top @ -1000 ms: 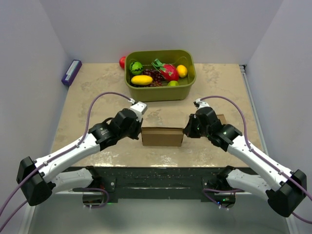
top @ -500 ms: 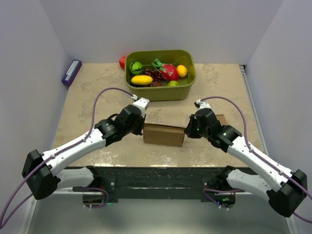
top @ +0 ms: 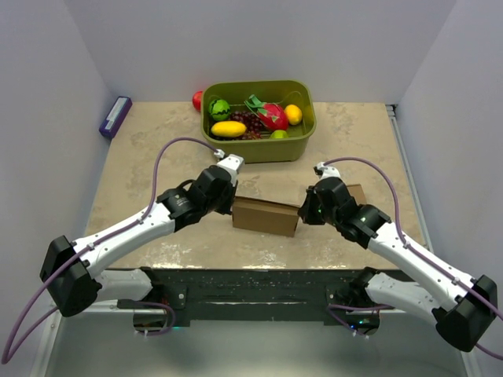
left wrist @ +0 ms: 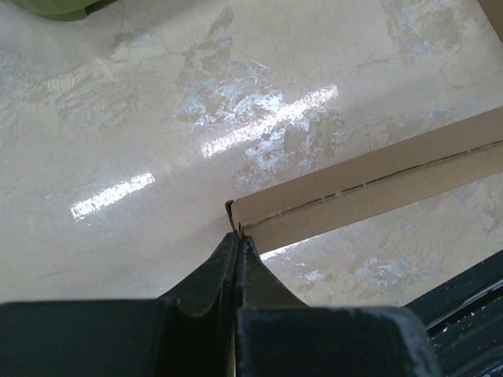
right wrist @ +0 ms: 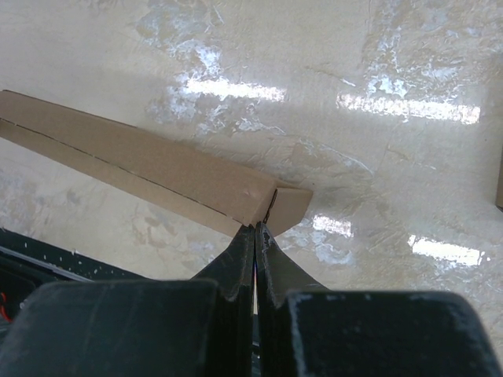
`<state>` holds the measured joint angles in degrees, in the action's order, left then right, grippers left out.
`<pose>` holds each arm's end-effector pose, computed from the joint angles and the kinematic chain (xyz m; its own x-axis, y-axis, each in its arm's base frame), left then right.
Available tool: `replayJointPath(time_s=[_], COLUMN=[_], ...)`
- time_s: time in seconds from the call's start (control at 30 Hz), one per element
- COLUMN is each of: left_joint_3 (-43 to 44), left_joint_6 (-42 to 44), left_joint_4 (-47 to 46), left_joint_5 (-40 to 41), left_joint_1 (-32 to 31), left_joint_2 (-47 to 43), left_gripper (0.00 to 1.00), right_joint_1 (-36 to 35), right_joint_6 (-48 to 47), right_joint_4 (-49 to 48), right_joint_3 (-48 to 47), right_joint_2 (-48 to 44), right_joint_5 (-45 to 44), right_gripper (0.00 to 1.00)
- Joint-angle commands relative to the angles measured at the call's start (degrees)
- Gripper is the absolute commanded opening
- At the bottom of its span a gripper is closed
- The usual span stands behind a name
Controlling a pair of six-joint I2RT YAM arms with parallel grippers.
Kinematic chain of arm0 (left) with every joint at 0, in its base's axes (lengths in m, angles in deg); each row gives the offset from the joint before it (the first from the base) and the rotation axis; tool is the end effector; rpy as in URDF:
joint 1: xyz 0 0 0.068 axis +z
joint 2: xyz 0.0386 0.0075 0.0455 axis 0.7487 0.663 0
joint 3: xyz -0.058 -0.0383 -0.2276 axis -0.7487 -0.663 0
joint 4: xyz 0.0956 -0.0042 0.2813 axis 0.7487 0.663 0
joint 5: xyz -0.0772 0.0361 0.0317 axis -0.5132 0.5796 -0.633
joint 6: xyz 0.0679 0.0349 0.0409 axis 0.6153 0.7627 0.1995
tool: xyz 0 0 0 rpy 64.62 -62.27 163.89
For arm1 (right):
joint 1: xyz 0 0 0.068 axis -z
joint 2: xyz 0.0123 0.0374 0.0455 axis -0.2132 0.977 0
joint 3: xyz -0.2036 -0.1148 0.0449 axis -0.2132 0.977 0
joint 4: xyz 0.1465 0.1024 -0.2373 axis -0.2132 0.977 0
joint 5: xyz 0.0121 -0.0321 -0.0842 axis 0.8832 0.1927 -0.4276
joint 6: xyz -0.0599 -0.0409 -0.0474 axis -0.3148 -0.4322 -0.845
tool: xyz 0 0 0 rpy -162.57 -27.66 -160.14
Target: Fold the paper box
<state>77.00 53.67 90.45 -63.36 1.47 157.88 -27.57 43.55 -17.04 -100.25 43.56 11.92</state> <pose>0.2447 -0.2397 0.2071 -0.6498 0.1708 -0.7406 0.4034 0.9033 -0.1457 0.2300 0.1768 0.2082 -0.7333 0.1513 -0.6629 -0.1363 0.9224 0.3614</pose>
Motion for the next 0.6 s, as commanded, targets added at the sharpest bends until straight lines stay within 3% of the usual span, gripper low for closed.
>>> replayJointPath(time_s=[0.0, 0.13, 0.33, 0.57], left_joint_3=[1.38, 0.41, -0.03, 0.32], left_joint_6=[-0.74, 2.94, 1.81, 5.49], left_joint_4=[-4.45, -3.92, -4.09, -3.22], left_joint_5=[-4.32, -4.94, -4.32, -3.97], left_joint_1=[-0.63, -0.63, -0.63, -0.63], left_joint_2=[-0.21, -0.38, -0.74, -1.00], left_gripper=[0.00, 0.00, 0.00, 0.00], right_joint_1=[-0.99, -0.90, -0.90, -0.90], right_joint_6=[0.25, 0.86, 1.83, 2.01], right_joint_4=[1.25, 0.90, -0.24, 1.95], right_joint_3=[0.66, 0.04, 0.57, -1.89], right_joint_2=[-1.39, -2.09, -1.13, -2.00], right_joint_5=[0.80, 0.54, 0.45, -1.66], right_gripper=[0.00, 0.00, 0.00, 0.32])
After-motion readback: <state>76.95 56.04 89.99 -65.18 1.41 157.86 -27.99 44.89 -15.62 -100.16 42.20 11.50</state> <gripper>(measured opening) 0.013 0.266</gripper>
